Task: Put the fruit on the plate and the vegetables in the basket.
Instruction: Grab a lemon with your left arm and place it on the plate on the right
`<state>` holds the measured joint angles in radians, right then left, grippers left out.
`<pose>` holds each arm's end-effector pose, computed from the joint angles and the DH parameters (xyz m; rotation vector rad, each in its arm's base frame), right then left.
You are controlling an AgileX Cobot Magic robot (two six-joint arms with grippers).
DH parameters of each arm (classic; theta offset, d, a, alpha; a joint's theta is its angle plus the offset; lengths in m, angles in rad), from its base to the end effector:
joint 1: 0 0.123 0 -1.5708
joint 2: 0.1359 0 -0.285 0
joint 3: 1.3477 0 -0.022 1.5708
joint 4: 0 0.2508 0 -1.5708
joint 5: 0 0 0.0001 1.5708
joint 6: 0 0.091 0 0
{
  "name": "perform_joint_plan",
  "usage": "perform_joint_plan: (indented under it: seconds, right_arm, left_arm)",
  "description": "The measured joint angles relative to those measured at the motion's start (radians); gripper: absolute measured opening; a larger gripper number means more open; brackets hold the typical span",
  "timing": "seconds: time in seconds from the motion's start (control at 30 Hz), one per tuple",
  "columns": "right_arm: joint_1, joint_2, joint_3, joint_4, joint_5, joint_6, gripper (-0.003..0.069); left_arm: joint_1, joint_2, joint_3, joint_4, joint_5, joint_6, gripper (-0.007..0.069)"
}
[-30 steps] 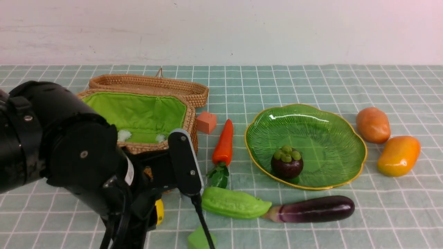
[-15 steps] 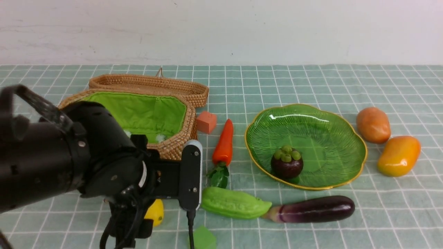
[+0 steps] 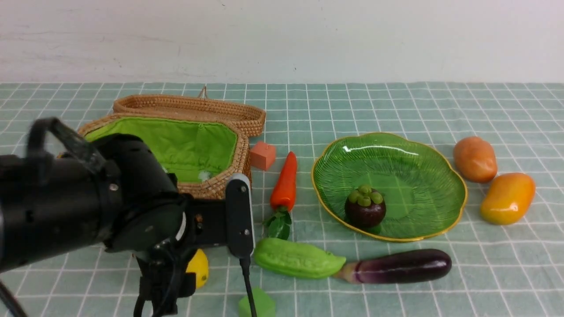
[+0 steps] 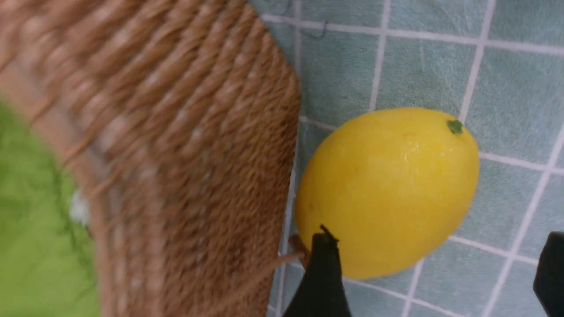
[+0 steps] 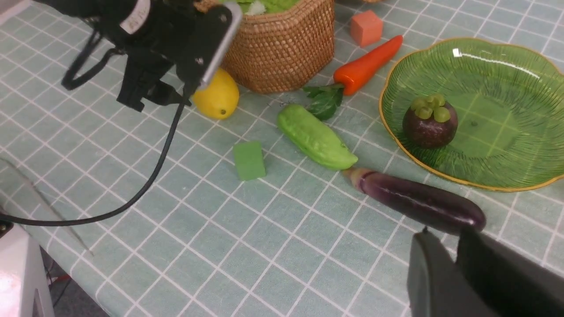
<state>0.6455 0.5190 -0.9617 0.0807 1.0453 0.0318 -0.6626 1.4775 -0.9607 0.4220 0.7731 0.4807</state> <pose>0.0427 0.0401 0.3976 -0.6417 2.0245 0.5048 0.2402 -0.1543 0.2434 1.7432 2.0845 0.4327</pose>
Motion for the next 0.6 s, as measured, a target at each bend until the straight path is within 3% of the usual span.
perform_joint_plan:
  seconds: [0.17, 0.3, 0.5, 0.6]
  right_arm:
    - [0.0, 0.0, 0.0, 0.005, -0.01, 0.0, 0.01]
    - [0.0, 0.0, 0.0, 0.009, -0.011, 0.0, 0.0101]
    - [0.0, 0.0, 0.0, 0.014, -0.012, 0.0, 0.0105]
    - [0.0, 0.0, 0.0, 0.014, -0.012, 0.0, 0.0105]
  left_arm:
    - [0.047, -0.089, 0.011, -0.128, -0.002, 0.049, 0.0584]
    - [0.16, -0.102, 0.051, -0.289, -0.05, 0.266, 0.0584]
    - [0.177, -0.059, 0.062, -0.443, -0.084, 0.615, 0.0584]
    - [0.177, -0.016, 0.063, -0.464, -0.099, 0.689, 0.0582]
